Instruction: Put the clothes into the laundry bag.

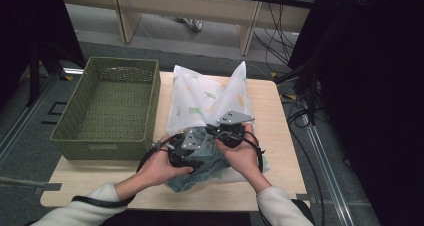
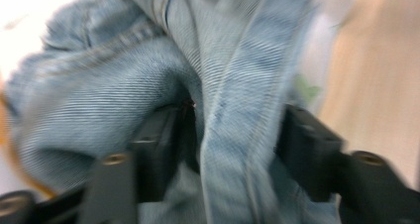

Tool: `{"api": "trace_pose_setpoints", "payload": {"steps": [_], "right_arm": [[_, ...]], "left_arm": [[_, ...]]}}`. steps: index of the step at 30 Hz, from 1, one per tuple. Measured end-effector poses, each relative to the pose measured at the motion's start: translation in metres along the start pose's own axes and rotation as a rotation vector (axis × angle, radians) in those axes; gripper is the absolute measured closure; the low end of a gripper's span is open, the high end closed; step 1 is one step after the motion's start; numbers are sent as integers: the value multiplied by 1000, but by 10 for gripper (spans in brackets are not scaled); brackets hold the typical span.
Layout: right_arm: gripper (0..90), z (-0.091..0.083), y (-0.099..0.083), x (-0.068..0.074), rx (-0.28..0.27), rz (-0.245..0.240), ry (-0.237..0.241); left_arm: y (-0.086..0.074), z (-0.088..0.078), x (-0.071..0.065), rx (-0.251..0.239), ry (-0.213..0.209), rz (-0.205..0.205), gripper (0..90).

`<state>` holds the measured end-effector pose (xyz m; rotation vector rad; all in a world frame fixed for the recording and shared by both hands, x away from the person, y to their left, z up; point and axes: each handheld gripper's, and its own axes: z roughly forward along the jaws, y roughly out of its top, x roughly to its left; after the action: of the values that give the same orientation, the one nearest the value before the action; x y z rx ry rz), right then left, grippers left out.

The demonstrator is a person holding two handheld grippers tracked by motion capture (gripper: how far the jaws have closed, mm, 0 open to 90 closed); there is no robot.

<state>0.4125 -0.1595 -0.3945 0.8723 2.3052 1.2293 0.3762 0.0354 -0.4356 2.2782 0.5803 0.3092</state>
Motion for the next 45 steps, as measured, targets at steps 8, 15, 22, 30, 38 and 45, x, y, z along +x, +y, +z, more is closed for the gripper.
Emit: {"api": "trace_pose_setpoints", "payload": {"steps": [8, 15, 22, 30, 38, 45], "right_arm": [[900, -2, 0, -6, -3, 10, -12], [900, -2, 1, -4, 2, -2, -11], [900, -1, 0, -4, 10, 0, -7], [900, -1, 1, -3, 15, 9, 2], [900, 0, 0, -3, 18, 2, 5], [900, 2, 1, 1, 19, -1, 12]], "left_arm": [[-40, -35, -6, 6, 25, -5, 289], [-52, -11, -5, 127, 18, 34, 345], [-47, 13, -2, 167, 44, -2, 478], [-40, 27, 0, 197, 65, -71, 821], [-34, 19, 0, 117, 54, -86, 862], [-17, 9, 1, -11, 58, -60, 863]]}}
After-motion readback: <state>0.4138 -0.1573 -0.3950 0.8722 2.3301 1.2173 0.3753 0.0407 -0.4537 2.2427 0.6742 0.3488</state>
